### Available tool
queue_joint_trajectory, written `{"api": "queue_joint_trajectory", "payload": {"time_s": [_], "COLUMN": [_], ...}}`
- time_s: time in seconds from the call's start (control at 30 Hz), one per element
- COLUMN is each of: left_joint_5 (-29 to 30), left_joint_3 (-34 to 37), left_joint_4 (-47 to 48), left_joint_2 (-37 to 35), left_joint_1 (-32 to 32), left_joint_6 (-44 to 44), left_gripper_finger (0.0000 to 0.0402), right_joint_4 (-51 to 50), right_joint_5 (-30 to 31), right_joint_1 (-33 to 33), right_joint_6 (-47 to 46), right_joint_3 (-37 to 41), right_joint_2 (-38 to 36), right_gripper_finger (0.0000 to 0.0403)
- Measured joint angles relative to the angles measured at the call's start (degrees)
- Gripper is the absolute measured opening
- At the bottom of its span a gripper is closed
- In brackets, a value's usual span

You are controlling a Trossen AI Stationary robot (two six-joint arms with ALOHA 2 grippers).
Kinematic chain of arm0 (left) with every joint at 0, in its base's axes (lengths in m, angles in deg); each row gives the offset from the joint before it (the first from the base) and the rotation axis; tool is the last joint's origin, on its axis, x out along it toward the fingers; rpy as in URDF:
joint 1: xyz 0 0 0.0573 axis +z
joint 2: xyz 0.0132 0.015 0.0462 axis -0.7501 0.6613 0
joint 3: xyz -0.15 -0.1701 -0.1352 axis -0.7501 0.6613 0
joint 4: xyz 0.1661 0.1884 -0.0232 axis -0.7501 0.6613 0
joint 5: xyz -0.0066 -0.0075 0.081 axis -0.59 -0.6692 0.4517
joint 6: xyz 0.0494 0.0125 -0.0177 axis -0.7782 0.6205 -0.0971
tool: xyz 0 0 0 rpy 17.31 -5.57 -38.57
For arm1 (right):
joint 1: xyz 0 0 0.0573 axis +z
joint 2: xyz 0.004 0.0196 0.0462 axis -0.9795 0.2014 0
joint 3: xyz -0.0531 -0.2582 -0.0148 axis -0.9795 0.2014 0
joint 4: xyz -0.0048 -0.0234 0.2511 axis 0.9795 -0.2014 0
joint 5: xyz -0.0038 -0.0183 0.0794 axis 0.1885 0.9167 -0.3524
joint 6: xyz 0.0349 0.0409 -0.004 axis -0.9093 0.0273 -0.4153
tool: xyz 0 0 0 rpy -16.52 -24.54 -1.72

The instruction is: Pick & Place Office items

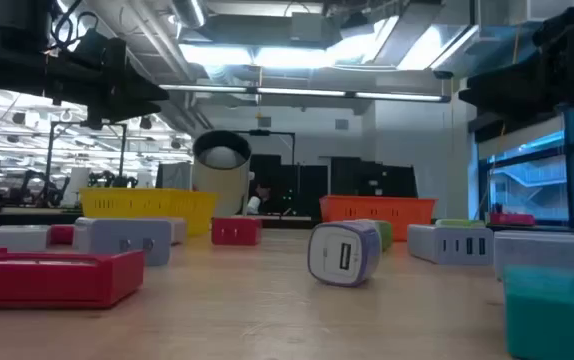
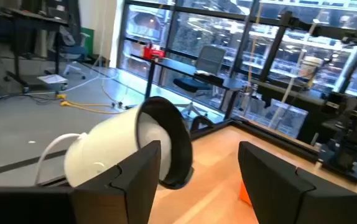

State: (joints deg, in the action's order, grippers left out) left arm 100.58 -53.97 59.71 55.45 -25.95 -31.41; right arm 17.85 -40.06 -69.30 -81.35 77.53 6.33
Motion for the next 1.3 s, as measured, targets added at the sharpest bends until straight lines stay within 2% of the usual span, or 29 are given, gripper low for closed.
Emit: {"api": "queue_joint_trajectory", "payload": {"time_s": [0.27,0.6,0.77,1.07,1.17,1.3], "left_joint_5": [-4.4,-4.5,-5.6,-10.9,-13.0,-15.1], "left_joint_3": [0.0,0.0,0.0,0.0,0.0,0.0], "left_joint_4": [0.0,0.0,0.0,0.0,0.0,0.0], "left_joint_2": [0.0,0.0,0.2,0.2,0.3,0.2], "left_joint_1": [0.0,0.0,-0.1,-0.1,-0.1,0.0], "left_joint_6": [-0.8,-2.5,-1.6,-1.0,0.0,-0.5], "left_gripper_finger": [0.0212,0.0212,0.0212,0.0212,0.0212,0.0212], "right_joint_4": [0.1,2.3,2.6,2.4,0.5,-4.2], "right_joint_5": [0.0,0.7,7.5,11.8,14.6,15.2], "right_joint_1": [0.0,0.0,0.0,0.0,0.0,0.0], "right_joint_6": [0.8,2.5,-3.0,-10.2,-12.6,-19.1], "right_joint_3": [0.0,0.0,0.0,-1.9,-4.2,-8.9], "right_joint_2": [0.0,0.0,0.0,0.8,2.5,7.8], "right_gripper_finger": [0.0226,0.0226,0.0226,0.0226,0.0226,0.0226]}}
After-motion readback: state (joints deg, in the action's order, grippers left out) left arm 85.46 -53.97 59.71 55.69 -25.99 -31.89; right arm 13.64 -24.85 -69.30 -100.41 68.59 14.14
